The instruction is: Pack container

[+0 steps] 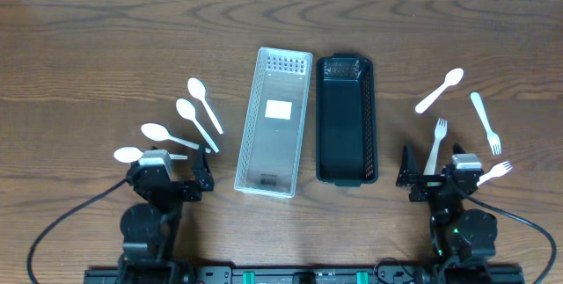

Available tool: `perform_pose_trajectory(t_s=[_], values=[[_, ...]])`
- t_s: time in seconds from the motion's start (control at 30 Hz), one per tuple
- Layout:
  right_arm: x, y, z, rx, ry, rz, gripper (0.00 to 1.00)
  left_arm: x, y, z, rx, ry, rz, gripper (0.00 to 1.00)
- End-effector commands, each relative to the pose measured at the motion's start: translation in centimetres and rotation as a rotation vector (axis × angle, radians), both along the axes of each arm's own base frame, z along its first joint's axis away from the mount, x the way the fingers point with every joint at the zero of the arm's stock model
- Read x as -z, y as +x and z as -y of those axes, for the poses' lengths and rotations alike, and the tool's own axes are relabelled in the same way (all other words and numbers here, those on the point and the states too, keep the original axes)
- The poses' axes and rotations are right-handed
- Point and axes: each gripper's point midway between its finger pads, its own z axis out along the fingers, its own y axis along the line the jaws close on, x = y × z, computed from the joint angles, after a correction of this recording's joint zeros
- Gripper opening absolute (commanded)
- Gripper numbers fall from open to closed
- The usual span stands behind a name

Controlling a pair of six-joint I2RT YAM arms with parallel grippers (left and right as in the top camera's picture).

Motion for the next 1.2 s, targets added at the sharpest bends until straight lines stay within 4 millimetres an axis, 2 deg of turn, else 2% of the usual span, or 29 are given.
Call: perform_pose_trajectory(t_s=[0.0,0.17,0.3,0.43,0.53,0.7,0.77,0.83,0.87,0.97,1.03,1.1,1.17], values=[[-3.3,-0.5,0.3,0.019,0.035,0.017,0.99,-2.7,0.5,0.3,0.016,0.012,-0.027,0.98],[-4.9,-0.2,0.3,0.021,0.023,-0.126,0.99,-4.0,2.6,0.4,0.017,0.023,-0.232,0.98],[-5.2,0.8,0.1,0.021,0.008,-0.324,0.99,-3.6,4.6,0.6,0.019,0.037,-0.479,0.98],[-4.2,1.7,0.1,0.026,-0.016,-0.618,0.99,-1.8,5.6,0.6,0.019,0.052,-0.742,0.98],[-3.0,2.4,0.1,0.031,-0.036,-0.824,0.99,0.3,6.1,0.7,0.02,0.059,-0.882,0.98],[-0.3,4.7,-0.8,-0.004,-0.026,-0.996,0.99,3.9,6.4,0.7,0.021,0.066,-1.007,0.98],[1.3,5.0,-1.0,-0.009,-0.026,-1.053,0.8,5.0,6.4,0.7,0.021,0.068,-1.047,1.0],[2.6,5.1,-1.0,-0.007,-0.028,-1.101,0.54,5.8,6.4,0.7,0.021,0.069,-1.076,0.82],[3.2,5.2,-1.0,-0.007,-0.029,-1.121,0.47,6.2,6.3,0.7,0.021,0.07,-1.091,0.73],[4.9,5.3,-1.0,-0.004,-0.032,-1.182,0.26,7.4,6.4,0.7,0.021,0.072,-1.124,0.34],[6.1,5.3,-1.1,-0.007,-0.033,-1.224,0.18,8.4,6.4,0.7,0.021,0.074,-1.153,0.25],[7.2,5.1,-1.5,-0.022,-0.025,-1.266,0.08,9.3,6.4,0.7,0.021,0.075,-1.182,0.09],[8.1,5.1,-2.1,-0.046,-0.01,-1.3,0.03,10.1,6.4,0.8,0.011,0.067,-1.208,0.06]])
